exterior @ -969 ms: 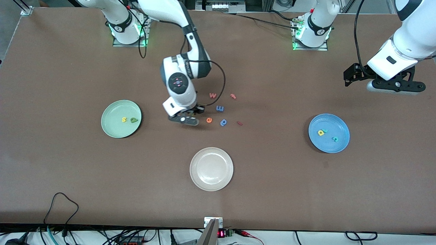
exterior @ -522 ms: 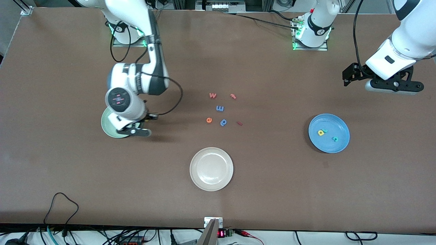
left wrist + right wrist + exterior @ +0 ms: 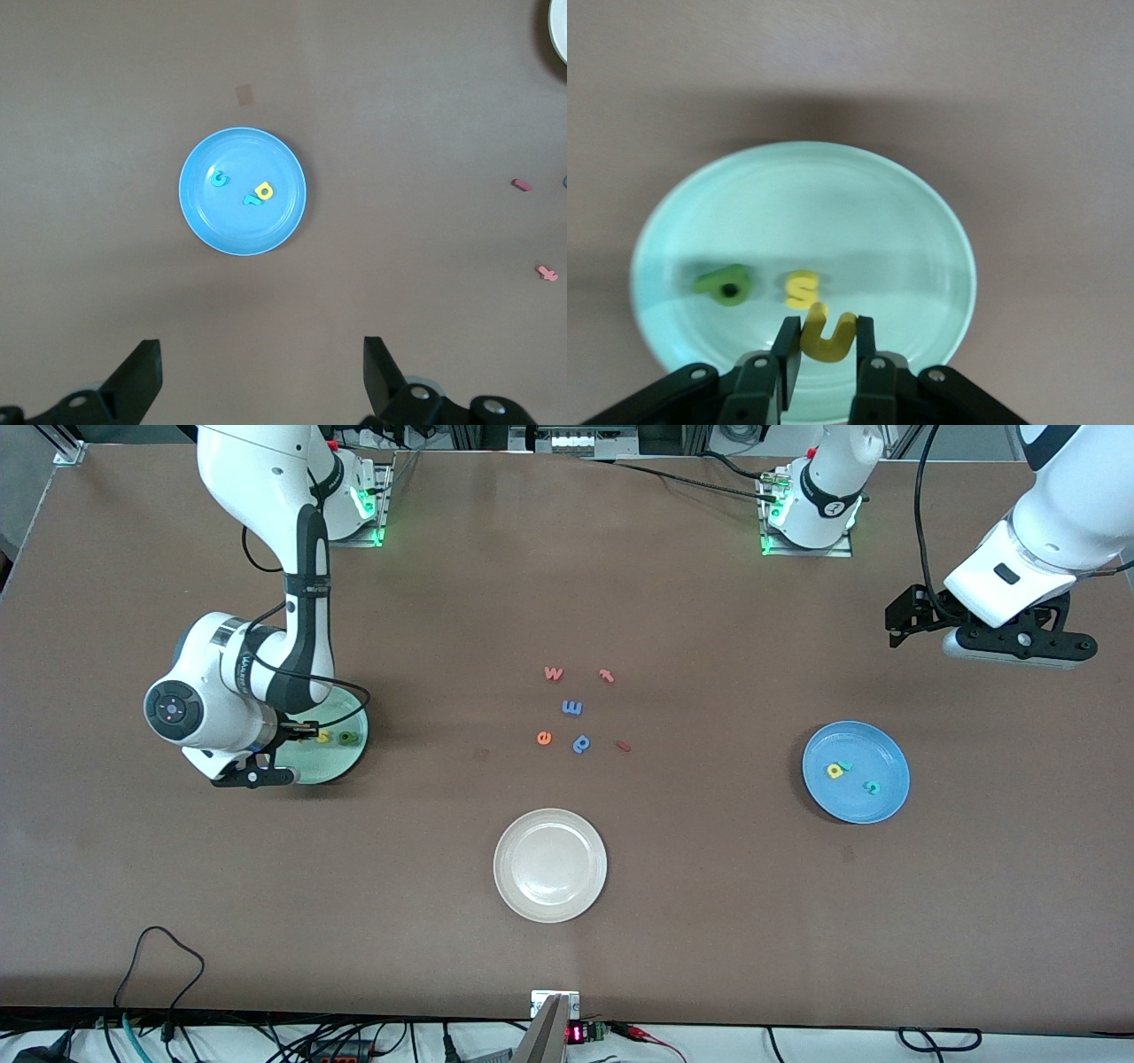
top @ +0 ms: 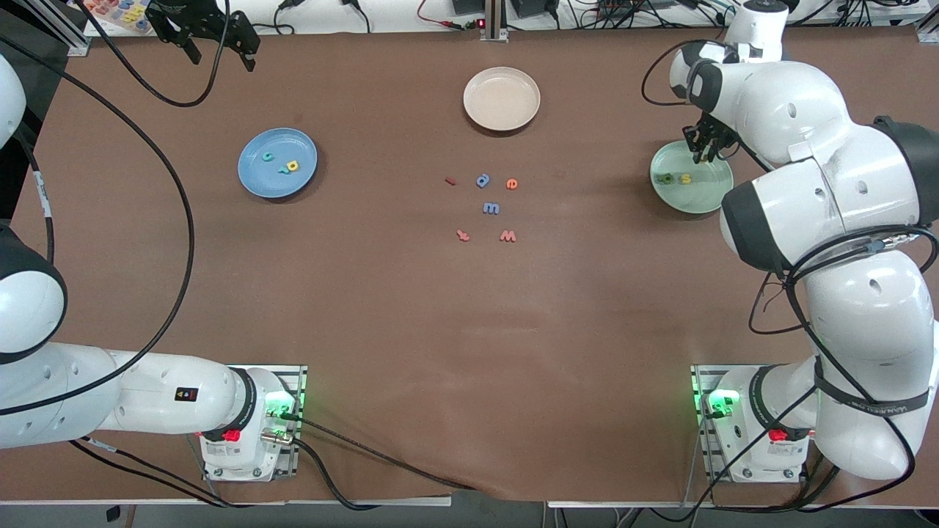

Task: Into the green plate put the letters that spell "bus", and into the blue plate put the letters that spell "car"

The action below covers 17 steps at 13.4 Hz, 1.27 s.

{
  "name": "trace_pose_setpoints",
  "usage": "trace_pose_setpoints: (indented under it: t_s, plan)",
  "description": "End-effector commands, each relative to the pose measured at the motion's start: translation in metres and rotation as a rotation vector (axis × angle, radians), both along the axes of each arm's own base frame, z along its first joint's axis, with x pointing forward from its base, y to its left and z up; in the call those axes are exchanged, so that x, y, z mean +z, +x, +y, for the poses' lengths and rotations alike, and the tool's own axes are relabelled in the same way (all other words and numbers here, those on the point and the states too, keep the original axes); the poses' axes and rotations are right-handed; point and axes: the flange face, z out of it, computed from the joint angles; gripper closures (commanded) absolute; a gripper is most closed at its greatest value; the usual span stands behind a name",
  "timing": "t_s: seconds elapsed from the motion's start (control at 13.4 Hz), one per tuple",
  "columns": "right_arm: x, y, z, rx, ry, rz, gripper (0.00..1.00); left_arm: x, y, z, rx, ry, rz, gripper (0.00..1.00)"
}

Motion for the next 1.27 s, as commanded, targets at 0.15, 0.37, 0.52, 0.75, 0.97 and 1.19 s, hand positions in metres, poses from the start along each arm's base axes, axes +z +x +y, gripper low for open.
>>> trace_pose_setpoints:
  t_s: [0.15,0.37,0.52,0.75,0.97,1.19]
  plan:
    - [-0.038,-0.015,-0.003,0.047,0.004,-0.046,0.79,0.008,-0.003,-0.001,-0.005,0.018,-0.002,0.00]
    - [-0.028,-0.011,0.004,-0.012,0.071,-0.056,0.00,0.008,-0.003,-0.001,-0.005,0.018,-0.002,0.00]
    - [0.016,0.006,0.001,-0.037,0.135,-0.055,0.00,0.008,-0.003,-0.001,-0.005,0.018,-0.002,0.00]
    - [0.093,0.037,0.036,-0.143,0.154,-0.059,0.00,0.008,-0.003,-0.001,-0.005,0.018,-0.002,0.00]
    - [0.130,0.045,0.088,-0.218,0.122,-0.118,0.00,0.008,-0.003,-0.001,-0.005,0.018,-0.002,0.00]
    - [0.174,0.040,0.108,-0.215,0.099,-0.167,0.00,0.008,-0.003,-0.001,-0.005,0.018,-0.002,0.00]
